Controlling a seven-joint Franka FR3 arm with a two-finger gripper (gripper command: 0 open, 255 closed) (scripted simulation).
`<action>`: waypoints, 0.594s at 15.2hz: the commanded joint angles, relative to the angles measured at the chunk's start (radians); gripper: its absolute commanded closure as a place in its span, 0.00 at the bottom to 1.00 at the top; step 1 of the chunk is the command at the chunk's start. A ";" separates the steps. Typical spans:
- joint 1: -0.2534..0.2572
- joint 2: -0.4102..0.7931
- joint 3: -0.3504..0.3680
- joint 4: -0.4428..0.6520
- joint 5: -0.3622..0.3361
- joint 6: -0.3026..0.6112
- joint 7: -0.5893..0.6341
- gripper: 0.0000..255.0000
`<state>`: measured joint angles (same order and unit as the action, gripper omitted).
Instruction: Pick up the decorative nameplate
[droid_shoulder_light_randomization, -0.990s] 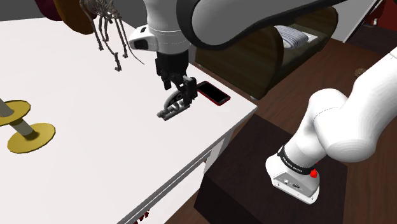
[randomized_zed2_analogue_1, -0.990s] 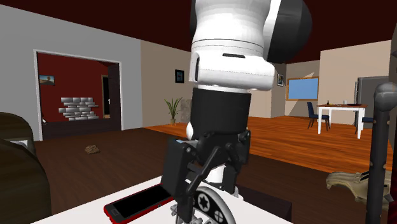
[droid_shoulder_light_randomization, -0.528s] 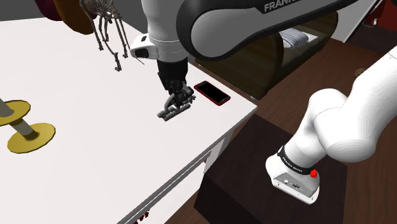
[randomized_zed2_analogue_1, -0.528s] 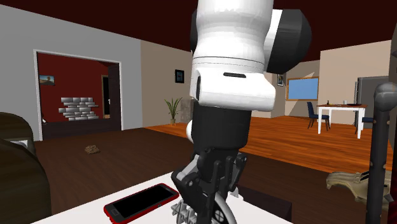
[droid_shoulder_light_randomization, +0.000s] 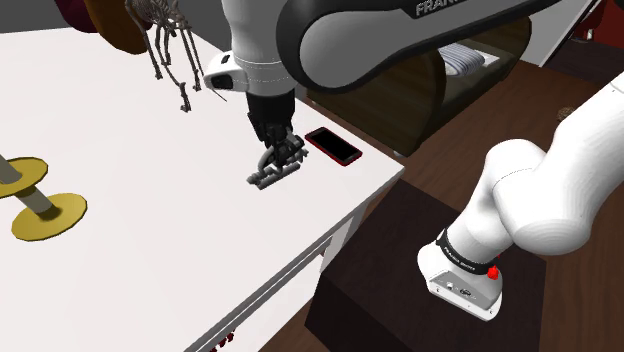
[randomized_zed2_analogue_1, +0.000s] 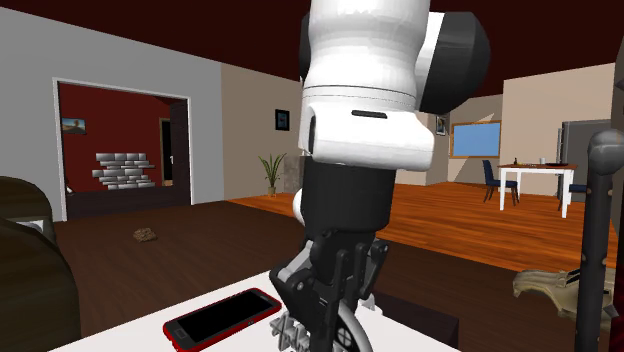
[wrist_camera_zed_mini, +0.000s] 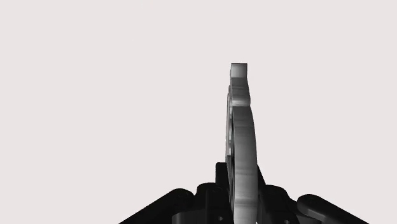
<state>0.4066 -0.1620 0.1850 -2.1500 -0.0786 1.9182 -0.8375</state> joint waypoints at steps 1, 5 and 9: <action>0.000 -0.006 -0.001 0.013 0.002 -0.020 -0.003 1.00; 0.000 -0.017 -0.002 0.057 0.004 -0.073 -0.009 1.00; 0.000 -0.024 -0.003 0.103 0.006 -0.126 -0.015 1.00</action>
<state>0.4062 -0.1853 0.1823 -2.0602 -0.0725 1.8065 -0.8511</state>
